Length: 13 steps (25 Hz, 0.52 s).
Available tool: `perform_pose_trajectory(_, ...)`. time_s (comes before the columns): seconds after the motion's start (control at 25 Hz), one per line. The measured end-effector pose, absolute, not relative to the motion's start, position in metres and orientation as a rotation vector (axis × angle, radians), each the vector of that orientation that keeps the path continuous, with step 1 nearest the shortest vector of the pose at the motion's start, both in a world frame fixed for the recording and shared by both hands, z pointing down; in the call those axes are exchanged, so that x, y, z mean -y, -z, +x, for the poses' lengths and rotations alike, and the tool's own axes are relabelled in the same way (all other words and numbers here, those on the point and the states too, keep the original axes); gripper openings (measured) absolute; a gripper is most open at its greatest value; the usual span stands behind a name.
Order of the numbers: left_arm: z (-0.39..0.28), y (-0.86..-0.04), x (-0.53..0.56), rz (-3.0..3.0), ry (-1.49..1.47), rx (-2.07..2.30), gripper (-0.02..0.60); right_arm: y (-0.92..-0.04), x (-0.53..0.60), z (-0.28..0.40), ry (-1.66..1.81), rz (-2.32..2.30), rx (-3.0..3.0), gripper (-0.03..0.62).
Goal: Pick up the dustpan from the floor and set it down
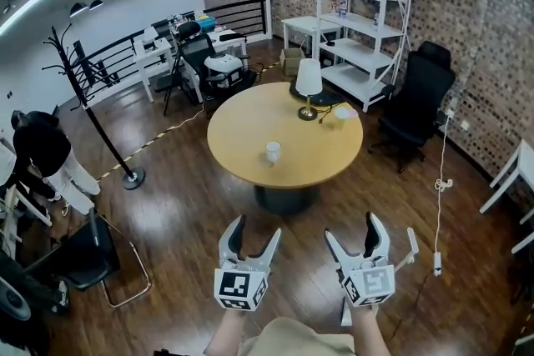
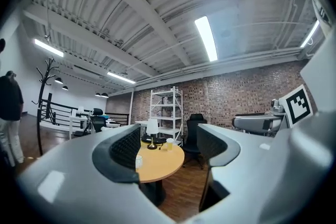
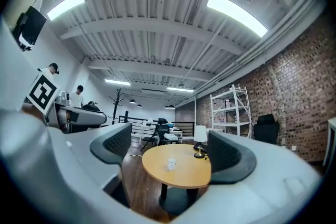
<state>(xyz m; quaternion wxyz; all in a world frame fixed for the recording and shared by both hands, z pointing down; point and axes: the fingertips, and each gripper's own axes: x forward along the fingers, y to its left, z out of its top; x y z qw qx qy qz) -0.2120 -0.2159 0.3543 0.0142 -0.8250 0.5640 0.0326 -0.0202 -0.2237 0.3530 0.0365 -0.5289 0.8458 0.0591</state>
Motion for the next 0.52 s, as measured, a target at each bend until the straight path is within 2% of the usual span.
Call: perform_pose_trajectory(0.52,-0.227,-0.35,0.21,-2.558,-0.133,-1.747,0.307,-0.349,0.217,-0.046,-0.214,-1.598,-2.628,0.451)
